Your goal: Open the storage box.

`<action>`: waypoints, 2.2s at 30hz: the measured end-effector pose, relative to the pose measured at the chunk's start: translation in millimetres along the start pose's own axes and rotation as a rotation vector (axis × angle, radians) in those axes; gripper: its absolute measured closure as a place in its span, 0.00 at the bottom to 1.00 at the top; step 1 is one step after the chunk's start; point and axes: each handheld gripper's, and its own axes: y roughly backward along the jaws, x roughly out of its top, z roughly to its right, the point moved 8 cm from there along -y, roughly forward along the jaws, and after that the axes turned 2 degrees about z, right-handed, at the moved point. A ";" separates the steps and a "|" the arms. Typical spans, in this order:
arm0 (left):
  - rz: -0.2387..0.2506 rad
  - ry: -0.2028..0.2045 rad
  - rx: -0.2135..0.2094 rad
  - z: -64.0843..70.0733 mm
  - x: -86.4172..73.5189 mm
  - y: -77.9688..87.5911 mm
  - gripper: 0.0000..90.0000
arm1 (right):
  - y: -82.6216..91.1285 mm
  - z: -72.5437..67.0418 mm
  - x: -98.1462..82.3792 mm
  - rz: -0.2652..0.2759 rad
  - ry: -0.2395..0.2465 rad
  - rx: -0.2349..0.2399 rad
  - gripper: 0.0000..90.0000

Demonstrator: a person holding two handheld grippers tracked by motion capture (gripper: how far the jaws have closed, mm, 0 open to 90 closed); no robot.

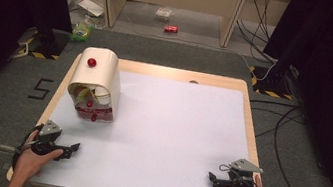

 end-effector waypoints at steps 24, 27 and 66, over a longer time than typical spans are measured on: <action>0.053 0.000 -0.015 11.5 11.3 1.5 0.16 | -1.8 -1.6 0.0 -0.014 0.024 0.011 0.00; 0.085 -0.039 -0.010 21.7 21.6 5.7 0.17 | -1.8 -1.7 0.0 -0.014 0.022 0.011 0.00; 0.332 -0.460 0.081 62.9 78.0 -8.6 0.17 | -2.2 -1.5 0.0 -0.013 0.026 0.008 0.00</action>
